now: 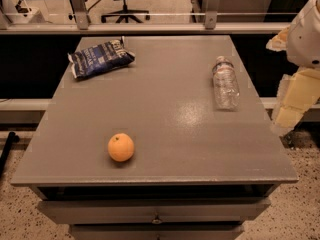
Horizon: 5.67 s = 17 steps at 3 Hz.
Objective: Place water bottle upright
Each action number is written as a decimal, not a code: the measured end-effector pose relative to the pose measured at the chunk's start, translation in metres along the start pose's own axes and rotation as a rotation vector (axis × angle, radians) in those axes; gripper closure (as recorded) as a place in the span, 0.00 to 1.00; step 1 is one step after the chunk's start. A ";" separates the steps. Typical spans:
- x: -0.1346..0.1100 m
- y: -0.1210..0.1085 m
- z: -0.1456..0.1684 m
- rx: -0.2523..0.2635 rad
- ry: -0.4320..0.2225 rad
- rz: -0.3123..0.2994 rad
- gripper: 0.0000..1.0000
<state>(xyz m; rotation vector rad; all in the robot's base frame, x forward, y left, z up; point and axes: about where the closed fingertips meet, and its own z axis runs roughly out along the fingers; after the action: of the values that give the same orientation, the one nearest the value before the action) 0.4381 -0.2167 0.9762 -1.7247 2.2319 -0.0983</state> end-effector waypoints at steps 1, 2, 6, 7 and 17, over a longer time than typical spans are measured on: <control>0.000 0.000 0.000 0.000 0.000 0.000 0.00; -0.007 -0.028 0.017 0.039 -0.026 0.070 0.00; -0.050 -0.192 0.149 0.151 -0.031 0.688 0.00; -0.045 -0.203 0.173 0.150 0.013 0.825 0.00; -0.076 -0.228 0.067 0.226 -1.098 0.691 1.00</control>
Offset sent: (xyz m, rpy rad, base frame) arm 0.1029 0.0005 -0.0282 0.1128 -0.0920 -0.2151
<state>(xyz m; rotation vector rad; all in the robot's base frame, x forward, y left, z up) 0.6866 -0.1961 0.9846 -0.5270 1.6853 0.5793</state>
